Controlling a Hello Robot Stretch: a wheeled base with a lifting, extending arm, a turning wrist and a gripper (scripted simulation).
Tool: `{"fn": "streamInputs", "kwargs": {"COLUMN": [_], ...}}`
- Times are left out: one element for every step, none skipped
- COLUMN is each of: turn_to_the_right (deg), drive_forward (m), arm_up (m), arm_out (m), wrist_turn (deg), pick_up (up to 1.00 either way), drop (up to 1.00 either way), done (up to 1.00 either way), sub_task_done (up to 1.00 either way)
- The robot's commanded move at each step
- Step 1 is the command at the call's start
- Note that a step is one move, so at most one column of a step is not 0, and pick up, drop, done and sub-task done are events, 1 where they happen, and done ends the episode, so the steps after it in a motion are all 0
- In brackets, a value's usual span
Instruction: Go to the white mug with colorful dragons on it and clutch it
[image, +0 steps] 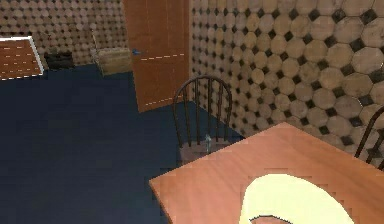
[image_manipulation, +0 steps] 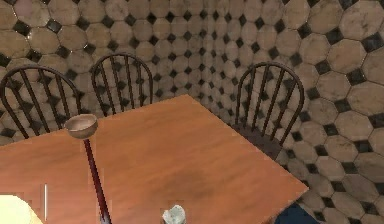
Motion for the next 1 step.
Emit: {"fn": "streamInputs", "kwargs": {"turn_to_the_right": [0.0], "drive_forward": [0.0], "arm_up": [0.5], "arm_out": [0.0], "wrist_turn": [0.0], "pick_up": [0.0], "drop": [0.0], "done": [0.0], "sub_task_done": [0.0]}}
